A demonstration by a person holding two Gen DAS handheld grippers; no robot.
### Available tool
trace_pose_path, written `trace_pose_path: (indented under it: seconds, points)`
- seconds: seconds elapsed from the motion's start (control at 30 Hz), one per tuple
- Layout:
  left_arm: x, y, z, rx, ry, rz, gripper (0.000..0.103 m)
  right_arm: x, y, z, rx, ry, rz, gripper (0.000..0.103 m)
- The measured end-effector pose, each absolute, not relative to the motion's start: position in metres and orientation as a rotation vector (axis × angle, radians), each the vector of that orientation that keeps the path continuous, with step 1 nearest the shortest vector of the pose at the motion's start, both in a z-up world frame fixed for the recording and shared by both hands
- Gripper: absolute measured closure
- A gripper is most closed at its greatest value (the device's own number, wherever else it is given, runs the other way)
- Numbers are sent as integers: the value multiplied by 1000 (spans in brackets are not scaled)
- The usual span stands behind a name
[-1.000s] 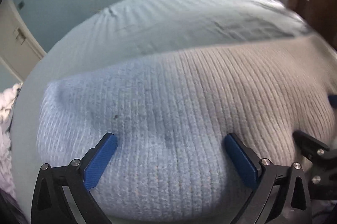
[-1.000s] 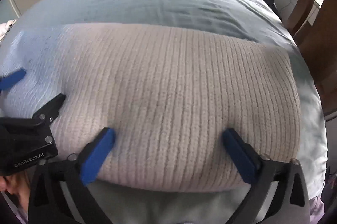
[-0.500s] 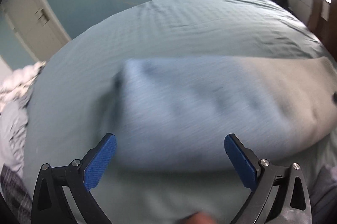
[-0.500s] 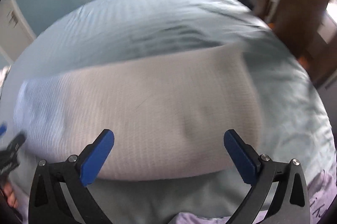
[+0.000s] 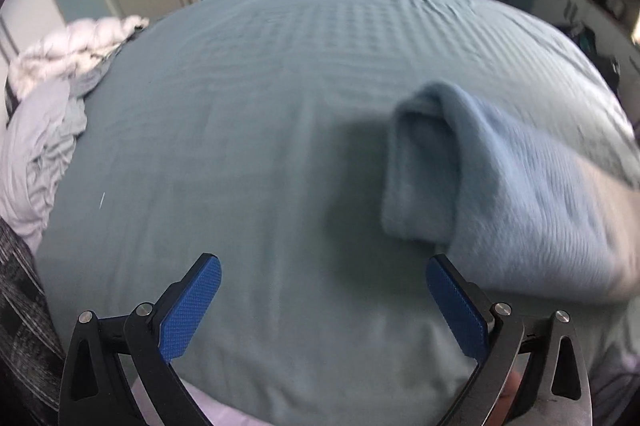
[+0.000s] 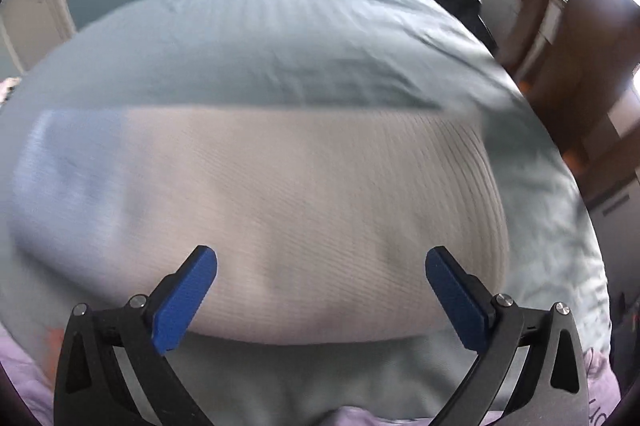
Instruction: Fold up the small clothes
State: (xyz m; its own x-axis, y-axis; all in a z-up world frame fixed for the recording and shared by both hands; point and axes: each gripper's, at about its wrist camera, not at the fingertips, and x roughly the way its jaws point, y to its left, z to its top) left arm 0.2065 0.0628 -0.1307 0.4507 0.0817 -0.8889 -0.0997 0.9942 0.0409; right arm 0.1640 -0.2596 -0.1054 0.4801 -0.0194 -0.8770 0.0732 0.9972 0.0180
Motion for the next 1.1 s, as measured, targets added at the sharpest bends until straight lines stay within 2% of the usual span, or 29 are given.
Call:
trace_pose_path:
  seconds: [0.27,0.3,0.37,0.43,0.5,0.67,0.73,0.9,1.0,1.03,1.1]
  points:
    - [208,96,-121,-70,1062,116,0,232,-108,-89,105,1134,178,1]
    - [206,99,-120,-76,1056,126,0,245,-84,-89,107,1141,215,4]
    - [202,104,-118,-95,1048,129,0,270,-50,-95,135,1195,259,20]
    - [202,110,-118,-116,1049,121,0,295,-34,-110,182,1281,280,54]
    - [203,113,-120,-125,1051,111,0,311,-18,-126,200,1350,248,65]
    - [203,118,-118,-125,1044,128,0,301,6,-86,106,1193,228,68]
    - [203,124,-115,-162,1033,128,0,295,32,-77,-5,1193,264,68]
    - [208,136,-120,-280,1059,96,0,312,78,-127,-212,1410,190,67]
    - [209,139,-129,-313,1100,92,0,316,93,-143,-339,1360,112,67]
    - [209,139,-131,-319,1108,92,0,316,94,-145,-357,1349,99,82]
    - [209,139,-130,-329,1109,89,0,314,102,-142,-375,1328,116,91]
